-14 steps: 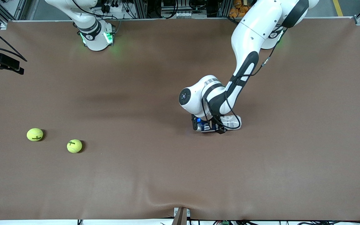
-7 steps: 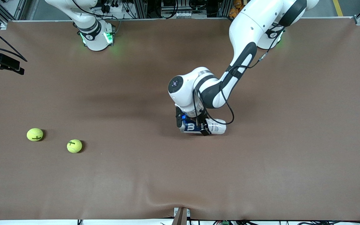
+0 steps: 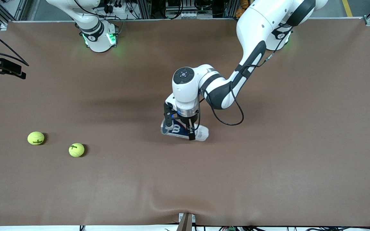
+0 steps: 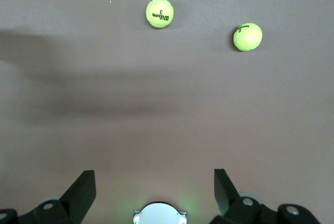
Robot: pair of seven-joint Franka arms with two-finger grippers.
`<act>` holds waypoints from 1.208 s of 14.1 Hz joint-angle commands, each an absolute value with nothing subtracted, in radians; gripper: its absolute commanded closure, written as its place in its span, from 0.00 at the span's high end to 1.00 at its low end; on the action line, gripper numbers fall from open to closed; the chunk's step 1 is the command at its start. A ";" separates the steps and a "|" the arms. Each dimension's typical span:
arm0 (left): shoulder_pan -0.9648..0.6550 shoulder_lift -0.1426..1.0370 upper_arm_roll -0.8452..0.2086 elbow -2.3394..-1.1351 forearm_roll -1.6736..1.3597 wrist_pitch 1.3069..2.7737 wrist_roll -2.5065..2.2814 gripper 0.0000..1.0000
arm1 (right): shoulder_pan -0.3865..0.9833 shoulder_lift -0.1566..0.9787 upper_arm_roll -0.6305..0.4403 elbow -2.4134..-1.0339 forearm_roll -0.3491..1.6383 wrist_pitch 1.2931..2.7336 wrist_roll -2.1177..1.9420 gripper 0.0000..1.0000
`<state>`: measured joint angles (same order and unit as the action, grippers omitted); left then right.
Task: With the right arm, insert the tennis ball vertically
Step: 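Move the upright can toward the tennis balls with the left gripper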
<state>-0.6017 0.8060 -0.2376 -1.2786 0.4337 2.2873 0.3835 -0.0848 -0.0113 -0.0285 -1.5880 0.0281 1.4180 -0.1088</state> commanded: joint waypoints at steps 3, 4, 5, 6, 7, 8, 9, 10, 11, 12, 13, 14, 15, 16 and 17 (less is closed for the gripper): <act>-0.601 0.810 -0.239 -1.272 0.347 2.511 0.278 0.82 | -0.094 0.069 -0.020 -1.566 0.032 1.479 -0.118 1.00; -0.604 0.808 -0.239 -1.272 0.330 2.540 0.261 0.81 | -0.095 0.086 -0.020 -1.566 0.035 1.505 -0.118 1.00; -0.607 0.808 -0.239 -1.272 0.307 2.557 0.252 0.81 | -0.094 0.097 -0.020 -1.566 0.038 1.531 -0.117 1.00; -0.610 0.807 -0.241 -1.272 0.281 2.580 0.249 0.81 | -0.092 0.106 -0.020 -1.568 0.041 1.543 -0.117 1.00; -0.612 0.808 -0.250 -1.273 0.249 2.620 0.247 0.81 | -0.092 0.116 -0.020 -1.568 0.043 1.560 -0.117 1.00; -0.614 0.811 -0.265 -1.278 0.214 2.666 0.245 0.81 | -0.087 0.127 -0.020 -1.568 0.043 1.580 -0.117 1.00; -0.615 0.815 -0.268 -1.284 0.189 2.696 0.244 0.81 | -0.090 0.144 -0.020 -1.568 0.041 1.598 -0.117 1.00; -0.615 0.818 -0.282 -1.293 0.173 2.751 0.242 0.81 | -0.095 0.167 -0.020 -1.568 0.041 1.633 -0.118 1.00; -0.615 0.827 -0.294 -1.296 0.152 2.817 0.242 0.81 | -0.100 0.190 -0.020 -1.568 0.041 1.676 -0.120 1.00; -0.615 0.836 -0.304 -1.301 0.126 2.865 0.242 0.81 | -0.101 0.216 -0.020 -1.566 0.040 1.725 -0.121 1.00; -0.617 0.847 -0.317 -1.302 0.091 2.893 0.244 0.81 | -0.100 0.244 -0.020 -1.565 0.038 1.776 -0.121 1.00; -0.621 0.859 -0.319 -1.302 0.068 2.916 0.245 0.80 | -0.101 0.274 -0.020 -1.556 0.046 1.825 -0.120 1.00; -0.627 0.877 -0.321 -1.301 0.064 2.946 0.245 0.81 | -0.101 0.306 -0.018 -1.545 0.049 1.865 -0.115 1.00; -0.629 0.905 -0.324 -1.301 0.064 3.003 0.250 0.81 | -0.101 0.343 -0.018 -1.528 0.046 1.894 -0.117 1.00; -0.629 0.937 -0.334 -1.301 0.064 3.063 0.250 0.81 | -0.101 0.377 -0.018 -1.507 0.046 1.901 -0.118 1.00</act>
<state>-0.6246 0.8831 -0.3195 -1.3101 0.0810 2.9638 0.2547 -0.0884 0.3059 -0.0262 -1.5772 0.0302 1.8943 -0.1088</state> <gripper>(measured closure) 0.194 0.000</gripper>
